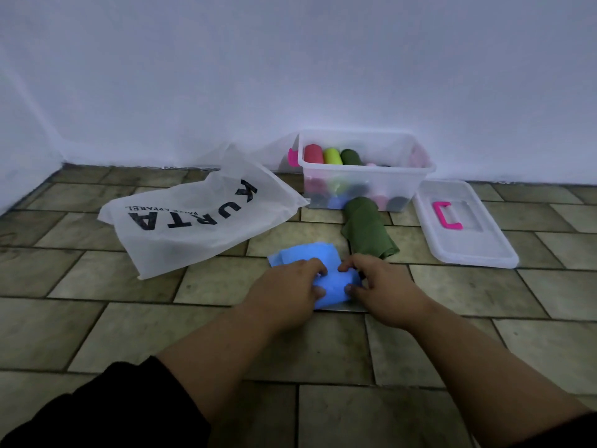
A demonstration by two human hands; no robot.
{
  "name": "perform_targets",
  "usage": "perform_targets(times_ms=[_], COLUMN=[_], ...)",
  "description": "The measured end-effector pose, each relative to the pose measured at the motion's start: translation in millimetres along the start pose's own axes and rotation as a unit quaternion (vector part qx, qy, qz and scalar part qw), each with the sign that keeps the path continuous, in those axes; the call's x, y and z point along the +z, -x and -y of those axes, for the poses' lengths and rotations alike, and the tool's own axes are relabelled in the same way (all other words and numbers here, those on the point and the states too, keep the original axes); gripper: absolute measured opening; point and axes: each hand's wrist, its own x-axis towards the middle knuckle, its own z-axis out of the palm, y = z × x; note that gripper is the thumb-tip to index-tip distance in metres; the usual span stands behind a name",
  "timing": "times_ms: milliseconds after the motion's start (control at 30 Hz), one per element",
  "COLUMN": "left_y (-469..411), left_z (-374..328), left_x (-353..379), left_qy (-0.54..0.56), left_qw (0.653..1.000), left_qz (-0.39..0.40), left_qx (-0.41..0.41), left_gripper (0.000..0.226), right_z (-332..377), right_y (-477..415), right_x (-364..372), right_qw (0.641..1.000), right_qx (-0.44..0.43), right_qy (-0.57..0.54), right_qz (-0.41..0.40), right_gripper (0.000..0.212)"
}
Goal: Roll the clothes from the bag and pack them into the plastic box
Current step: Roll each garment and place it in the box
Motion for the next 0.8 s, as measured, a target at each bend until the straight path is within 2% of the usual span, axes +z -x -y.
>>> perform_targets(times_ms=[67, 167, 233, 367, 467, 567, 700, 767, 800], left_y=[-5, -7, -6, -13, -13, -9, -25, -33, -35], left_z=[2, 6, 5, 7, 9, 11, 12, 11, 12], left_x=[-3, -1, 1, 0, 0, 1, -7, -14, -17], left_qy=[0.006, -0.043, -0.035, -0.043, -0.088, -0.097, -0.058, -0.085, -0.114], left_qw=[1.000, 0.998, 0.998, 0.998, 0.991, 0.988, 0.996, 0.996, 0.992], left_qz=[0.018, -0.046, -0.039, -0.051, -0.079, -0.065, -0.041, -0.033, -0.056], left_qx=[-0.025, 0.030, 0.045, 0.021, 0.067, 0.103, 0.044, 0.012, -0.008], left_gripper=[0.028, 0.034, 0.035, 0.030, 0.042, 0.046, 0.038, 0.039, 0.042], right_z=[0, -1, -1, 0, 3, 4, 9, 14, 16], right_y=[-1, -6, -9, -8, -10, -19, -22, -23, -25], right_x=[2, 5, 6, 7, 9, 8, 14, 15, 14], right_qw=[1.000, 0.999, 0.997, 0.992, 0.993, 0.991, 0.980, 0.981, 0.982], right_qx=[0.008, 0.005, -0.018, -0.085, -0.079, -0.070, -0.125, -0.119, -0.105], right_qy=[0.008, 0.042, 0.074, 0.091, 0.089, 0.115, 0.156, 0.153, 0.157], right_qz=[0.004, 0.008, 0.002, -0.020, -0.004, -0.002, -0.007, -0.020, -0.028], right_gripper=[0.030, 0.033, 0.036, 0.041, 0.040, 0.041, 0.058, 0.053, 0.045])
